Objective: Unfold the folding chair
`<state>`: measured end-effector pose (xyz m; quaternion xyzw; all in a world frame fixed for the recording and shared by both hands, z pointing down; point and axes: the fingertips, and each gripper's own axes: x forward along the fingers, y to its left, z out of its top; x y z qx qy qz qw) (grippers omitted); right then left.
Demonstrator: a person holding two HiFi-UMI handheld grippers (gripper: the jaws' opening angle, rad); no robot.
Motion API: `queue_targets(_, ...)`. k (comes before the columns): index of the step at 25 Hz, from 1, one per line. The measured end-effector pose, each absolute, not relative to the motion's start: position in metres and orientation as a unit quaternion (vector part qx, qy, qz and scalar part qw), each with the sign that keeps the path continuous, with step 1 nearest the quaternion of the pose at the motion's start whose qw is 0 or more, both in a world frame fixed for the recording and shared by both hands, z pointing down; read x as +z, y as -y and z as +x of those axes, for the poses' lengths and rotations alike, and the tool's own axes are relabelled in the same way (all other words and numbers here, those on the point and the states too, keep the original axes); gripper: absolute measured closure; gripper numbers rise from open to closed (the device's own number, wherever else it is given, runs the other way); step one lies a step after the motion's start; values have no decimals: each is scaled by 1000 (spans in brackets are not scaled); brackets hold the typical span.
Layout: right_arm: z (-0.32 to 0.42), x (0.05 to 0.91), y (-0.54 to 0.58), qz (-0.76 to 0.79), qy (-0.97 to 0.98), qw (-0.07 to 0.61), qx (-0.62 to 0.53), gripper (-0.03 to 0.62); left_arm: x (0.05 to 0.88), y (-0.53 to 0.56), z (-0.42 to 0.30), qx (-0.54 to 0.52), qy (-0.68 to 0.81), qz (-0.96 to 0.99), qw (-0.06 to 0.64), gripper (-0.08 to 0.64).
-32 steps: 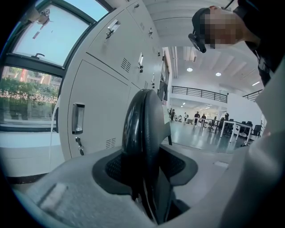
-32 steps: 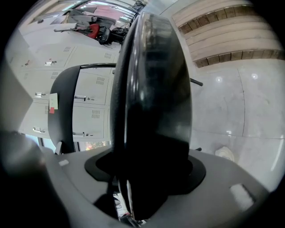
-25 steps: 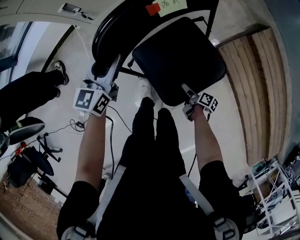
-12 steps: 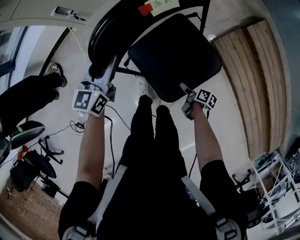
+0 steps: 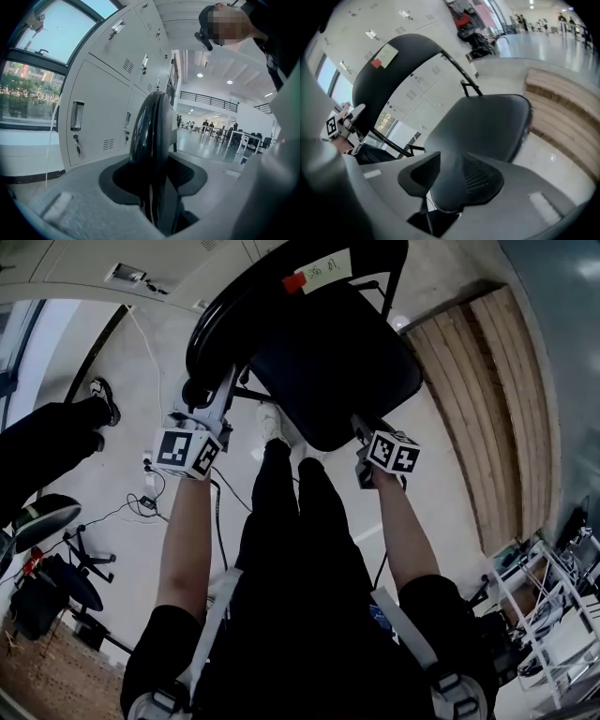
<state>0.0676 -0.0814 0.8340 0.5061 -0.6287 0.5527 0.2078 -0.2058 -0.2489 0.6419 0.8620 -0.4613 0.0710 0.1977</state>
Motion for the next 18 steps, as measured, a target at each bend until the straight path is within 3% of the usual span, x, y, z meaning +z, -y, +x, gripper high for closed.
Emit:
queue_targets(6,-9,865,113,423,685,343,484,468,641,250,-205,69,455,866,195,391)
queue_targets(11,-4,900,90,413,643,450,462,508,645,253,-207,70,449,867,202,391)
queue_targets(18,-8,933,76,376,634,516,436,566,664,272,-222,69,441,868,216,387)
